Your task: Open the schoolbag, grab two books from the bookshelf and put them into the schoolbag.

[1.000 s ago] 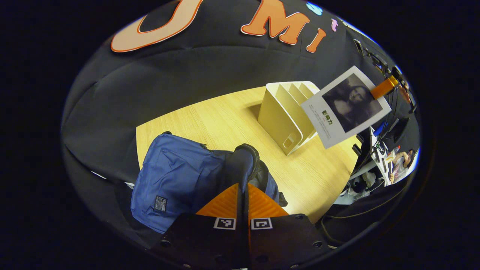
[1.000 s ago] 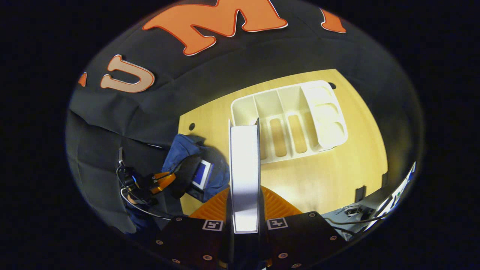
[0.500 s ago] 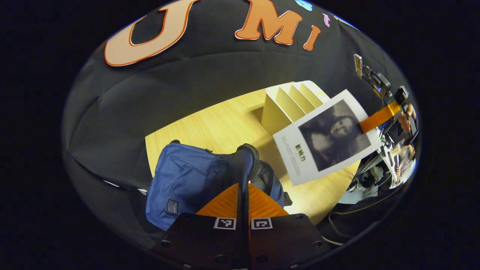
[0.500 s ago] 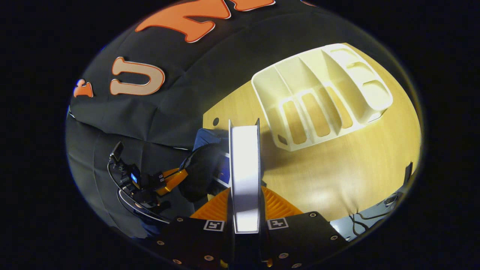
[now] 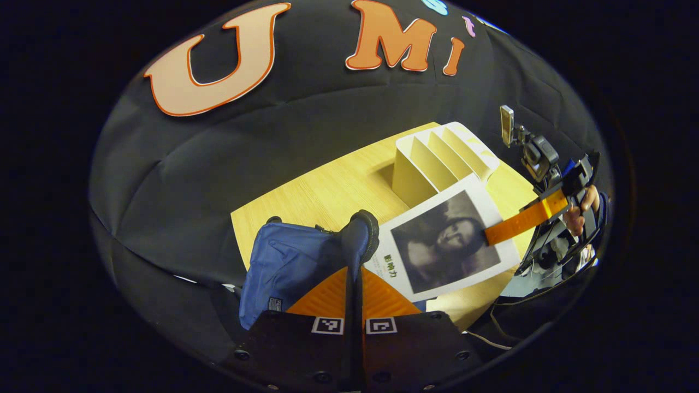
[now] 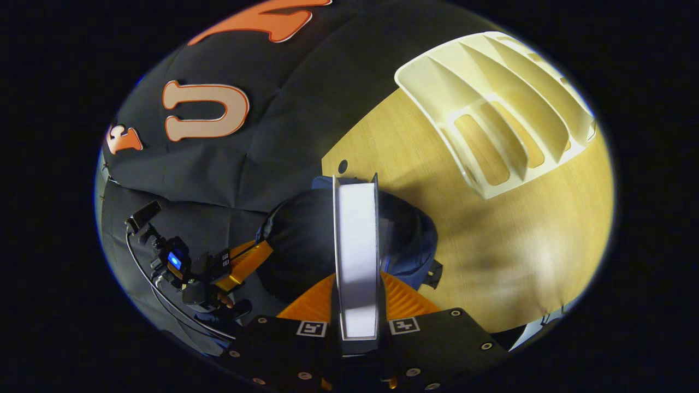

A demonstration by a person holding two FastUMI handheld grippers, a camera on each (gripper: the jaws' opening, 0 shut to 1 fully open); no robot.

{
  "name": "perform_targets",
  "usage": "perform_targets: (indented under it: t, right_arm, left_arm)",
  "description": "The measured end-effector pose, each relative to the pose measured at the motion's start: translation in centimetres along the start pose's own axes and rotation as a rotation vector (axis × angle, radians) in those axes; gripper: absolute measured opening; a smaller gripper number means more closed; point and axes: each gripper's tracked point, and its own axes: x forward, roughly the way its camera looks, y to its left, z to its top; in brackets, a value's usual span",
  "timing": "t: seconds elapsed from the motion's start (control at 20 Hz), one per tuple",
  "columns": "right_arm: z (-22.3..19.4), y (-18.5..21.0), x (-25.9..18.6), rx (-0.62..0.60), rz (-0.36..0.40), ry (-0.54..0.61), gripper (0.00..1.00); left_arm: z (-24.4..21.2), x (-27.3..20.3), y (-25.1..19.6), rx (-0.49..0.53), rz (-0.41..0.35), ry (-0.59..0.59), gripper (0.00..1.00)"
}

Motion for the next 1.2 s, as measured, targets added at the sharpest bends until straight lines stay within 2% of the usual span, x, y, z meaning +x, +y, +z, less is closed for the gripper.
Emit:
perform_targets:
  t: [0.4,0.7,1.05,1.15,1.2]
  right_arm:
    - [-2.6,0.9,8.1,0.034,0.051,0.019,0.27]
    - [-2.7,2.3,12.6,0.102,0.114,-0.011,0.27]
    - [-4.0,2.9,17.7,0.106,0.116,-0.007,0.28]
    - [-4.5,3.0,19.0,0.112,0.108,0.008,0.28]
    - [-4.7,2.7,19.0,0.116,0.079,0.021,0.29]
  left_arm:
    - [0.1,-0.6,-0.1,0.003,0.002,-0.003,0.01]
    - [0.3,-1.1,-2.0,0.025,-0.025,-0.005,0.01]
    - [1.2,-0.6,-4.0,0.081,-0.031,0.001,0.01]
    - [1.1,-0.7,-4.0,0.08,-0.031,0.0,0.01]
    - [1.0,-0.7,-3.7,0.074,-0.028,0.0,0.01]
